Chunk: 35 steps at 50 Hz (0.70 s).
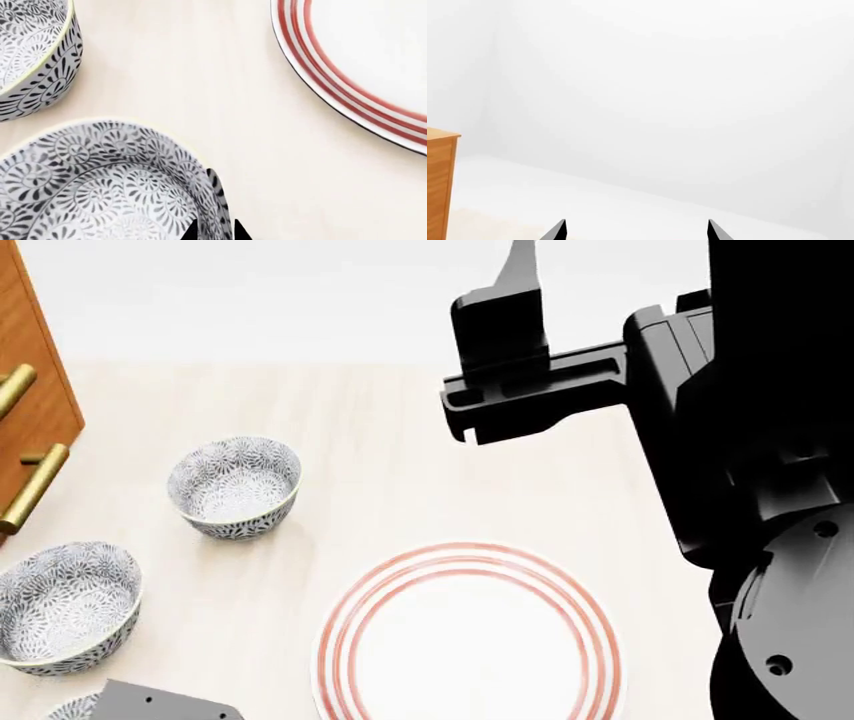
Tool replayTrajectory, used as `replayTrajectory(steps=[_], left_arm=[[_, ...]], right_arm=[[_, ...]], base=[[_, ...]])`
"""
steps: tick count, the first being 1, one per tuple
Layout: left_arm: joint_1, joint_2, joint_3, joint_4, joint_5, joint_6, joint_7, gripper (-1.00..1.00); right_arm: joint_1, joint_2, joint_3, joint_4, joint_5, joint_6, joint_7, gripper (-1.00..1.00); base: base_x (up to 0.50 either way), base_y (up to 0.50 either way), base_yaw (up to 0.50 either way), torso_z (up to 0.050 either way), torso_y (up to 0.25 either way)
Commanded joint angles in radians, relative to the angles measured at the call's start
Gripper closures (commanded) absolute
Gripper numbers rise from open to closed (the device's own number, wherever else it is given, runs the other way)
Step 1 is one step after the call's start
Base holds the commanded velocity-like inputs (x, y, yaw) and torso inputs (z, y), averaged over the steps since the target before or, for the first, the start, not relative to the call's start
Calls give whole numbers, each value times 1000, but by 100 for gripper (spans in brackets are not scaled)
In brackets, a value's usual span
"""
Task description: Put the bowl at the front on the plate.
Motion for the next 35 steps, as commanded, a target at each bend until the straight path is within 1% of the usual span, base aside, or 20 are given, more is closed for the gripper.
replayTrajectory(steps=[1, 2, 4, 5, 6, 11, 12, 14, 18, 21, 22, 35], left_arm=[[8, -14, 19, -7, 24, 13, -5, 100], [6, -22, 36, 1, 52, 28, 26, 100], [10, -27, 39, 1, 59, 39, 47, 100], [16, -36, 40, 18, 64, 63, 93, 100], [14, -43, 53, 30, 88, 73, 109, 100], [8, -49, 39, 41, 90, 104, 138, 100], [11, -58, 41, 73, 124, 137, 158, 100], [5, -70, 57, 96, 144, 148, 186, 100], [-9, -69, 48, 98, 137, 136, 157, 100], [-6, -76, 66, 110, 170, 157, 180, 100], [-13, -74, 58, 113, 152, 144, 166, 100], [-43, -84, 68, 164, 159, 147, 172, 100]], right_arm=[[1, 6, -1, -5, 9, -5, 6, -100], [0, 6, -2, -6, 8, -6, 6, -100], [-2, 7, -1, -8, 8, -8, 5, -100], [-4, 8, -1, -10, 8, -9, 5, -100], [-4, 10, -1, -11, 8, -9, 5, -100], [-11, 10, -2, -12, -3, -16, -8, -100], [-12, 10, -3, -11, -6, -17, -10, -100], [-12, 10, -4, -11, -7, -18, -13, -100], [-16, 10, -6, -12, -14, -23, -20, -100], [-20, 12, -5, -14, -16, -27, -21, -100], [-21, 12, -5, -14, -18, -28, -22, -100], [-27, 13, -10, -17, -25, -37, -30, -100]], base=[[0, 0, 0, 0, 0], [12, 0, 0, 0, 0], [0, 0, 0, 0, 0], [0, 0, 0, 0, 0], [0, 0, 0, 0, 0], [2, 0, 0, -3, 0], [11, 0, 0, 0, 0], [0, 0, 0, 0, 0], [0, 0, 0, 0, 0], [0, 0, 0, 0, 0], [0, 0, 0, 0, 0], [0, 0, 0, 0, 0]])
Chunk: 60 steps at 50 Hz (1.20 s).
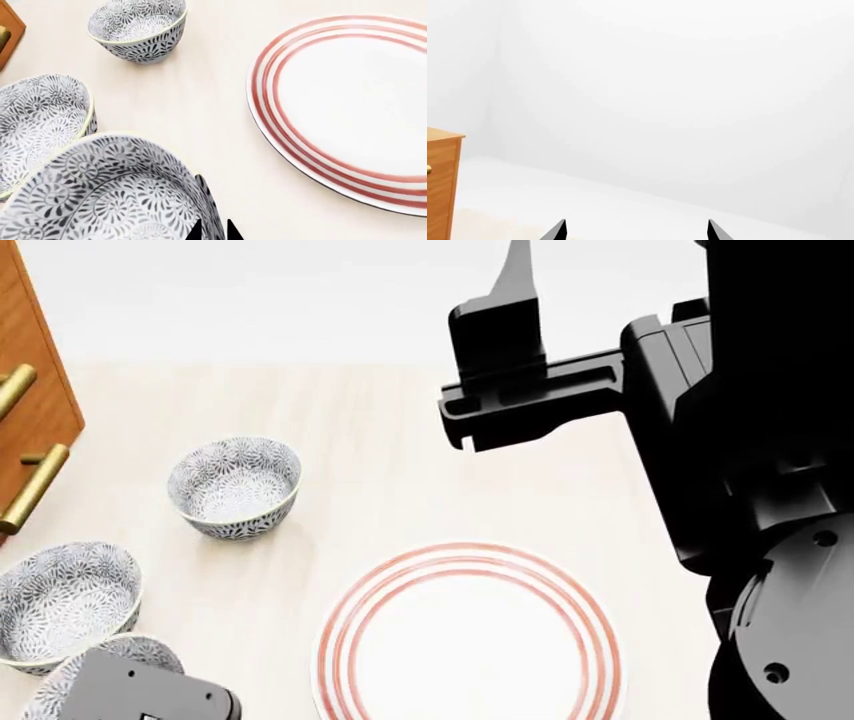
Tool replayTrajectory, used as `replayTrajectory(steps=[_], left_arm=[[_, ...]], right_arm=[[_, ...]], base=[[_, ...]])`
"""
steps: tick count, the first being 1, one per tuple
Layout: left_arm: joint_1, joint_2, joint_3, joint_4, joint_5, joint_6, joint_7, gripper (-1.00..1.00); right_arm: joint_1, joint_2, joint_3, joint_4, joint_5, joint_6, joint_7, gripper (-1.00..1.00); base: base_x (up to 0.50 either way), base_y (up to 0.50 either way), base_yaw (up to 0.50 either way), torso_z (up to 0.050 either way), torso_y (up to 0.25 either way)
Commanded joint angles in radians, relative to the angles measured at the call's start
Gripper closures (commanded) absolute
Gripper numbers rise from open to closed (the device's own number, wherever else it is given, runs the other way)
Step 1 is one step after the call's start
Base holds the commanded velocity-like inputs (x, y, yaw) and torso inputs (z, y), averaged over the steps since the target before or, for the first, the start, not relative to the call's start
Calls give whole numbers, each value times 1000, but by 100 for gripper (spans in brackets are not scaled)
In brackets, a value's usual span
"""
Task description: Put the bowl at the front on the plate.
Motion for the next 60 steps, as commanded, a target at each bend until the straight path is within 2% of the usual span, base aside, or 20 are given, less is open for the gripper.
replayTrajectory(steps=[1, 20, 44, 60], left_arm=[[-29, -9, 7, 40, 17, 14, 9, 100], [-114, 14, 11, 76, -5, -11, -13, 100], [-252, 51, 79, 100, 18, -57, 4, 100], [-341, 71, 152, 55, 86, -38, 104, 100]], right_arm=[[-6, 2, -3, -4, -6, -9, -6, -100], [-11, 11, -4, -14, 7, -17, 2, -100], [-22, 15, -11, -17, -3, -32, -8, -100], [-13, 13, -22, -9, -8, -36, -25, -100]], base=[[0, 0, 0, 0, 0], [0, 0, 0, 0, 0], [0, 0, 0, 0, 0], [0, 0, 0, 0, 0]])
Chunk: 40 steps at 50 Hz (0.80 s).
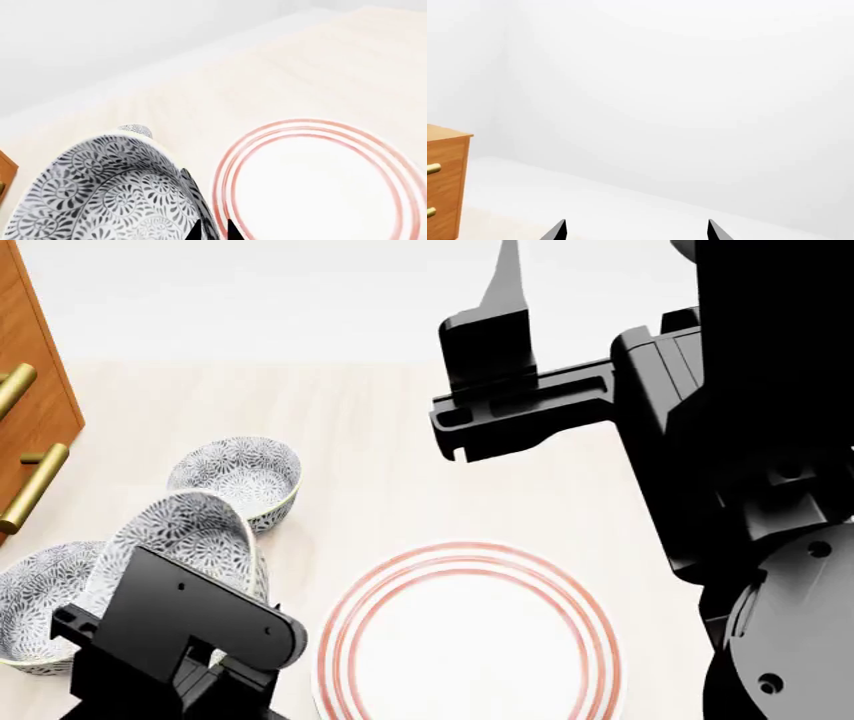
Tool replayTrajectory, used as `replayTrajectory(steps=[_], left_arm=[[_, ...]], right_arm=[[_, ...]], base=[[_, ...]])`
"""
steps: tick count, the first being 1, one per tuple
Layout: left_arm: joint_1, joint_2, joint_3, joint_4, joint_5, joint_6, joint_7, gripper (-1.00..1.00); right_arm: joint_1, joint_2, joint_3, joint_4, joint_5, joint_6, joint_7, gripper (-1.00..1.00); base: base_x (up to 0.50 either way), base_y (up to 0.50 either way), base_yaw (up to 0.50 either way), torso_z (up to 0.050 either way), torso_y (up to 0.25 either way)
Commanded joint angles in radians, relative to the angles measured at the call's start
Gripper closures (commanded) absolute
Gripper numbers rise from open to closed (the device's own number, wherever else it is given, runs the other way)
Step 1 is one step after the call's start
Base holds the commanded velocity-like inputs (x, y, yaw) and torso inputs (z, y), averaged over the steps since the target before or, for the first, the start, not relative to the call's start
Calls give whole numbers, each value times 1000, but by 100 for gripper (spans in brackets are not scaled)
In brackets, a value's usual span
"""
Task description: Put the bowl at the front on the plate.
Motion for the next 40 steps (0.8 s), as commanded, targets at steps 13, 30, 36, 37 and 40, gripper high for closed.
replayTrajectory(steps=[13, 30, 36, 37, 40], left_arm=[[-149, 39, 64, -25, 45, -23, 65, 100], [-226, 77, 116, -95, 91, -3, 134, 100], [-251, 92, 139, -123, 117, 7, 155, 100], [-257, 95, 151, -133, 133, 15, 163, 100], [-265, 100, 155, -139, 133, 16, 169, 100]], right_arm=[[2, 3, -9, 0, -3, -9, -9, -100], [-1, 8, -10, -9, 1, -18, -7, -100], [0, 10, -10, -13, 2, -21, -8, -100], [1, 11, -11, -12, 3, -20, -7, -100], [4, 12, -12, -13, 7, -20, -4, -100]], base=[[0, 0, 0, 0, 1], [0, 0, 0, 0, 1], [0, 0, 0, 0, 0], [0, 0, 0, 0, 0], [0, 0, 0, 0, 0]])
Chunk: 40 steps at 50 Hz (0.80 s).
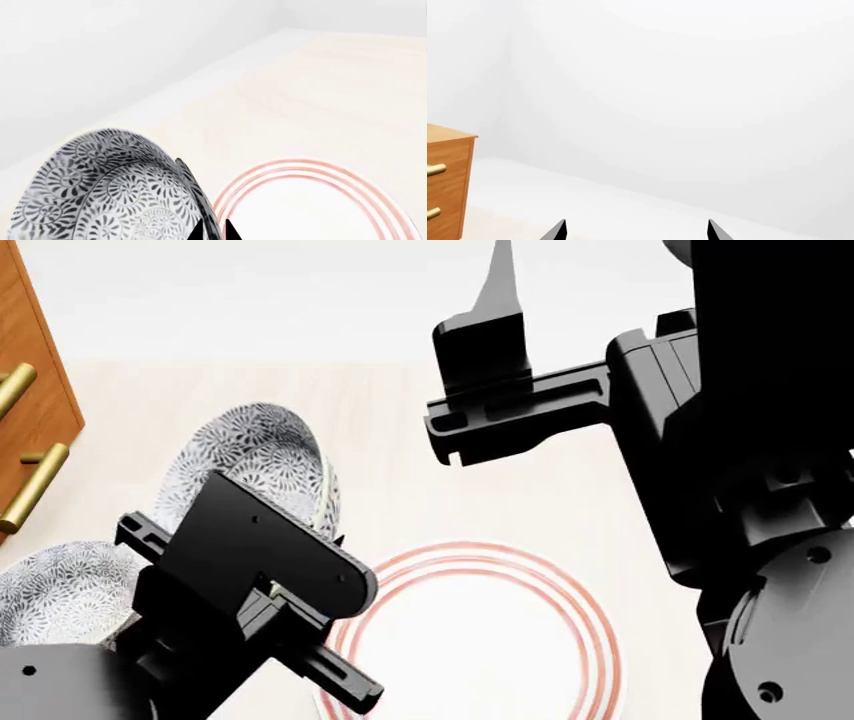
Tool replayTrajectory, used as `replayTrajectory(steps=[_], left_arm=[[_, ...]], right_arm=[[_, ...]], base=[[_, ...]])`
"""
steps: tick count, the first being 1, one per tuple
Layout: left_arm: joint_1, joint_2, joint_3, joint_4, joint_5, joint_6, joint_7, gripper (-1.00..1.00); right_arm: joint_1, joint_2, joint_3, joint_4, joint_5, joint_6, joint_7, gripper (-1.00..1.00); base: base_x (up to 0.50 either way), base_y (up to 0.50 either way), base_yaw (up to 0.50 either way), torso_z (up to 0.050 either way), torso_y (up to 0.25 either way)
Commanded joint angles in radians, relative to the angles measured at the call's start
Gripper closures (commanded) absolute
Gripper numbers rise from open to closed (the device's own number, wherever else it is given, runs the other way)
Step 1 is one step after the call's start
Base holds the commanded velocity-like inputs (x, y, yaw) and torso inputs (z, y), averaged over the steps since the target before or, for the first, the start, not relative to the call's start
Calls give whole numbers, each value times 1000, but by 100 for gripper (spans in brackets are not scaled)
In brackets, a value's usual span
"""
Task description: Put the bowl at the front on the plate.
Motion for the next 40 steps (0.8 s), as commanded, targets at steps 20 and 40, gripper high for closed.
replayTrajectory(steps=[20, 40], left_arm=[[-131, 104, 105, -272, 187, 136, 137, 100], [-194, 175, 195, -495, 306, 236, 223, 100]], right_arm=[[5, 17, 1, -19, 34, -6, 26, -100], [40, 13, -16, -8, 33, 0, 15, -100]], base=[[0, 0, 0, 0, 1], [0, 0, 0, 0, 1]])
